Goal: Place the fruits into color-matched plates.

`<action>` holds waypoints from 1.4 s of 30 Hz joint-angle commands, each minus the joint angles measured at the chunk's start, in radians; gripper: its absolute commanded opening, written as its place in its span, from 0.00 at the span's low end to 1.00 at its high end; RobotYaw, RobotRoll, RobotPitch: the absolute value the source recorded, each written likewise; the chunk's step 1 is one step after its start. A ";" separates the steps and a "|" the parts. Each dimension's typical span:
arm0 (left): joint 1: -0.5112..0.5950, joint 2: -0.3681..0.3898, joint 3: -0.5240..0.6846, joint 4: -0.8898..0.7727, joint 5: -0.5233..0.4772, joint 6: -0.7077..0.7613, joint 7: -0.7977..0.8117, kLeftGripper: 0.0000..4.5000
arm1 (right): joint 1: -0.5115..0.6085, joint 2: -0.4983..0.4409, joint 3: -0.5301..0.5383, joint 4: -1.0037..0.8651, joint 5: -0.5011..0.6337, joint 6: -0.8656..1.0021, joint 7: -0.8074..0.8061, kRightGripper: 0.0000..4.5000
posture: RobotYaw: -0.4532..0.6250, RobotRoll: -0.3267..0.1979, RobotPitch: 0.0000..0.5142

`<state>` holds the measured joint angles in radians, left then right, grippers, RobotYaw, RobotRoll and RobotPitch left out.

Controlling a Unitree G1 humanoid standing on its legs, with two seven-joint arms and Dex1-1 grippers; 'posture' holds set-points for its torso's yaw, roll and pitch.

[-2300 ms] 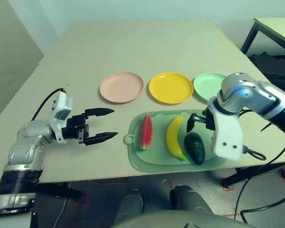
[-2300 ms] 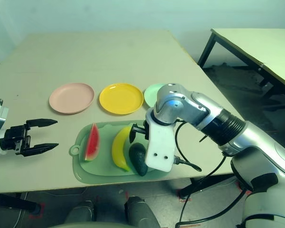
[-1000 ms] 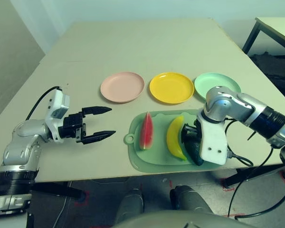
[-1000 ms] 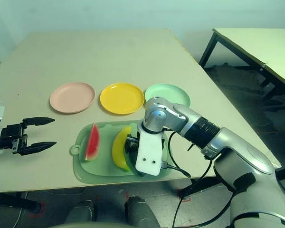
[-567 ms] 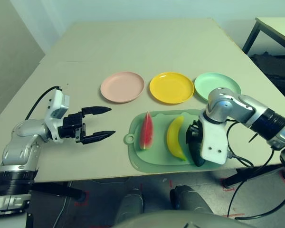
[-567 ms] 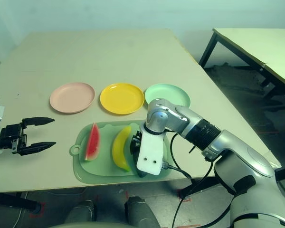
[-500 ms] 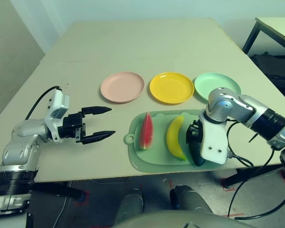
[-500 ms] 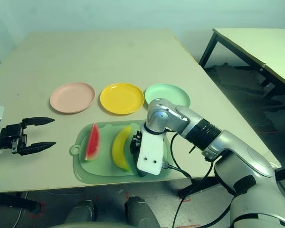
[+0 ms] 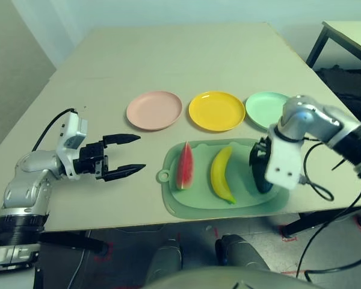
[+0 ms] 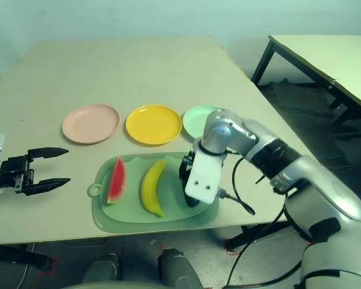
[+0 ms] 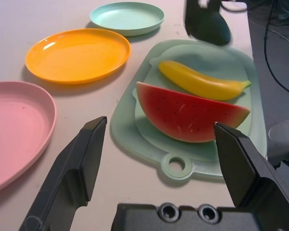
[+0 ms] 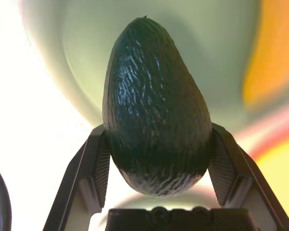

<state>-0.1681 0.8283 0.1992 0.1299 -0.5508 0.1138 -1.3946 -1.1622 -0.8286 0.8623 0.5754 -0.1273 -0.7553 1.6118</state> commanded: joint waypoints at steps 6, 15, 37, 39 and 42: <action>0.006 0.002 0.006 0.017 0.014 -0.009 0.001 1.00 | -0.146 0.135 -0.132 0.413 -0.142 0.042 -0.094 0.69 | 0.36 0.62 0.12; 0.017 -0.014 0.007 -0.011 0.012 -0.010 0.025 1.00 | -0.226 0.222 -0.132 0.731 -0.377 0.189 -0.470 0.69 | 0.39 0.62 0.12; 0.077 -0.016 0.060 -0.064 -0.008 0.005 0.091 1.00 | -0.127 0.234 -0.207 0.811 -0.532 0.463 -0.791 0.85 | 0.40 0.62 0.14; 0.069 -0.017 0.057 -0.059 -0.007 0.005 0.090 1.00 | -0.121 0.234 -0.209 0.811 -0.537 0.463 -0.792 0.99 | 0.40 0.62 0.14; 0.064 -0.018 0.055 -0.056 -0.006 0.006 0.089 1.00 | -0.117 0.232 -0.214 0.811 -0.538 0.466 -0.791 0.99 | 0.40 0.62 0.14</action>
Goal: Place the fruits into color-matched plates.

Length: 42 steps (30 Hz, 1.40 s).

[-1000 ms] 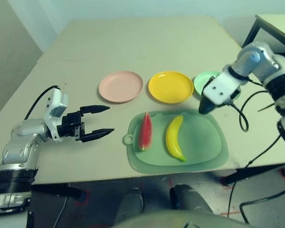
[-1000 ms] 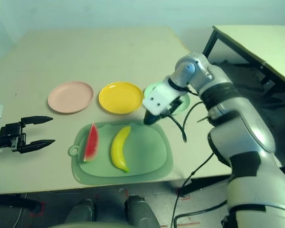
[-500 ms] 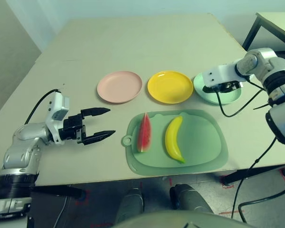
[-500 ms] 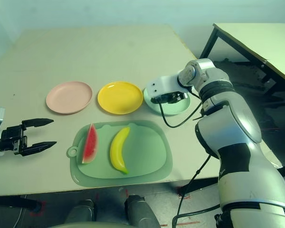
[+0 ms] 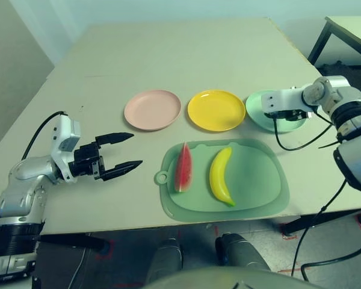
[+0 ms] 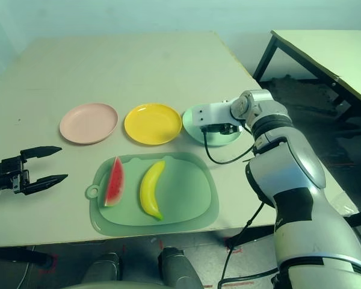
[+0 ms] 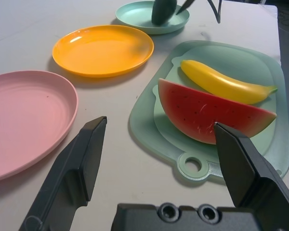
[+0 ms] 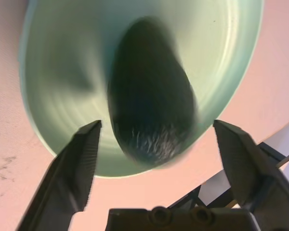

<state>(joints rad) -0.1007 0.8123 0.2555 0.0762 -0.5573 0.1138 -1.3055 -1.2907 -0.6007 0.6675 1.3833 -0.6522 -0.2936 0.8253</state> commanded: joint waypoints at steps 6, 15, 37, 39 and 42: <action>-0.015 -0.008 -0.011 0.009 0.007 0.004 -0.007 1.00 | -0.001 -0.019 -0.036 -0.002 -0.022 -0.008 0.007 0.99 | 0.39 0.62 0.15; -0.044 -0.008 -0.020 0.044 0.014 -0.003 -0.031 1.00 | -0.039 -0.083 -0.135 -0.059 0.067 -0.148 0.240 0.99 | 0.36 0.62 0.15; -0.064 -0.009 -0.039 0.097 0.031 -0.018 -0.102 1.00 | 0.202 -0.080 0.053 -1.082 0.508 -0.420 0.789 0.99 | 0.38 0.62 0.16; -0.049 -0.009 -0.035 0.091 0.028 -0.022 -0.097 1.00 | 0.203 -0.064 0.082 -1.124 0.519 -0.394 0.789 0.99 | 0.38 0.62 0.16; -0.038 -0.010 -0.035 0.083 0.026 -0.024 -0.091 1.00 | 0.209 -0.040 0.110 -1.161 0.523 -0.364 0.789 0.99 | 0.39 0.62 0.16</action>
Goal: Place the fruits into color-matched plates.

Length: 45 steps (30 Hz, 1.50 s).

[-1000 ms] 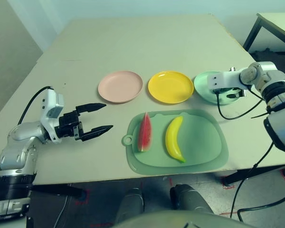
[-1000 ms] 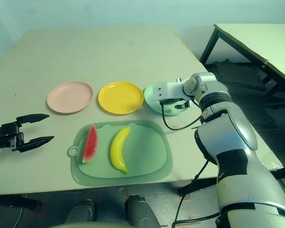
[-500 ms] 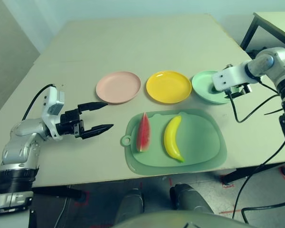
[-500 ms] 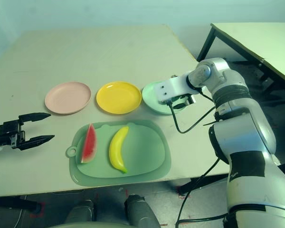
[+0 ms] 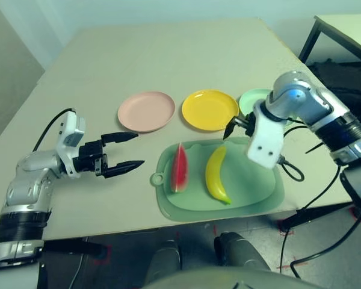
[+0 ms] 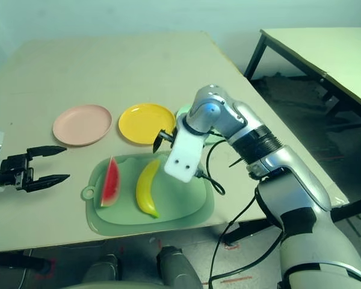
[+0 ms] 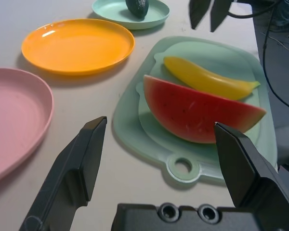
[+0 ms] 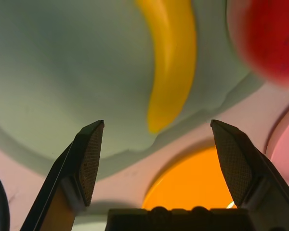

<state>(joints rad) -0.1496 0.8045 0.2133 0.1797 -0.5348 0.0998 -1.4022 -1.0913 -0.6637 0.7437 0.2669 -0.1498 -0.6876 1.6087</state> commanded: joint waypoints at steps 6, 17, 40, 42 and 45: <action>0.019 -0.008 0.006 -0.041 0.001 -0.005 0.022 1.00 | 0.015 0.102 0.049 -0.004 -0.019 0.032 0.006 0.99 | 0.41 0.62 0.16; 0.048 -0.003 0.017 -0.079 -0.012 0.004 0.038 1.00 | 0.047 0.153 0.082 0.130 -0.125 -0.025 -0.002 0.99 | 0.42 0.62 0.15; 0.045 -0.001 0.009 -0.076 -0.014 0.003 0.042 1.00 | 0.043 0.153 0.051 0.300 -0.210 -0.045 -0.028 0.35 | 0.41 0.62 0.18; 0.040 -0.001 0.008 -0.070 -0.014 0.003 0.040 1.00 | 0.040 0.137 0.034 0.292 -0.183 -0.035 -0.018 0.35 | 0.40 0.62 0.18; 0.034 -0.001 0.006 -0.061 -0.013 0.002 0.035 1.00 | 0.007 0.124 -0.005 0.310 -0.149 -0.012 -0.008 0.35 | 0.39 0.62 0.18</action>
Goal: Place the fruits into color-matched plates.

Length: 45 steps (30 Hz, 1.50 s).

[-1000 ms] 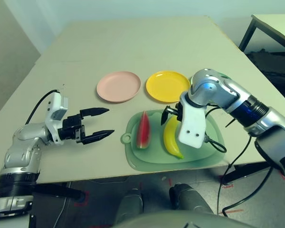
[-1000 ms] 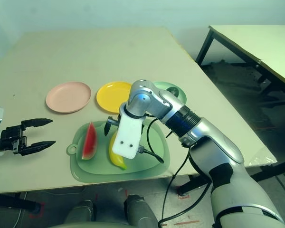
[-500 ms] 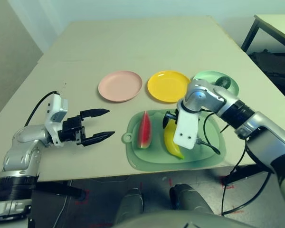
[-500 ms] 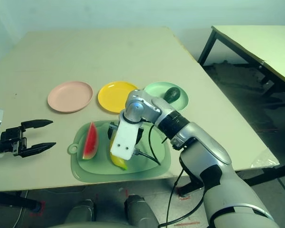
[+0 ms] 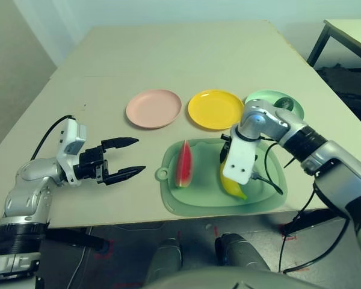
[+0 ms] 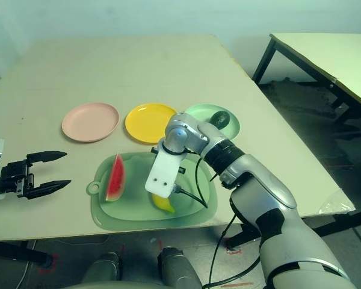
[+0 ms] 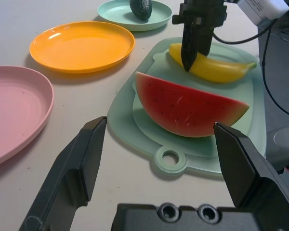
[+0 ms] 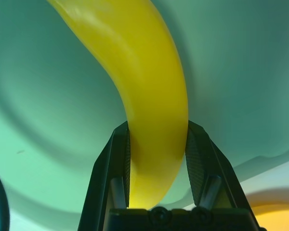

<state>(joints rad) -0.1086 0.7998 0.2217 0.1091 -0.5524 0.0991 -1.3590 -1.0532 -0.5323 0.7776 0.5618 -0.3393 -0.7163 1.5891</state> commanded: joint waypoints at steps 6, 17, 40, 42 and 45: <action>-0.024 0.002 -0.003 0.035 0.007 -0.001 -0.022 1.00 | -0.163 0.028 -0.113 0.189 0.046 0.049 -0.030 0.35 | 0.38 0.62 0.18; -0.054 -0.004 -0.016 -0.020 -0.052 0.120 -0.032 1.00 | -0.384 0.172 -0.118 0.674 -0.168 0.128 -0.486 0.35 | 0.39 0.62 0.17; -0.084 -0.007 -0.006 -0.046 -0.004 0.211 0.157 1.00 | -0.308 0.271 -0.126 0.810 -0.329 0.336 -0.913 0.43 | 0.42 0.62 0.17; -0.080 -0.009 -0.005 -0.048 -0.004 0.206 0.160 1.00 | -0.299 0.273 -0.127 0.813 -0.335 0.344 -0.924 0.53 | 0.42 0.62 0.17; -0.071 -0.011 -0.005 -0.049 -0.003 0.198 0.162 1.00 | -0.294 0.273 -0.133 0.815 -0.342 0.349 -0.930 0.74 | 0.42 0.62 0.18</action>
<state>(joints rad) -0.1911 0.7925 0.2167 0.0717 -0.5702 0.3071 -1.1982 -1.3548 -0.2648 0.6528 1.3697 -0.6728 -0.3708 0.6668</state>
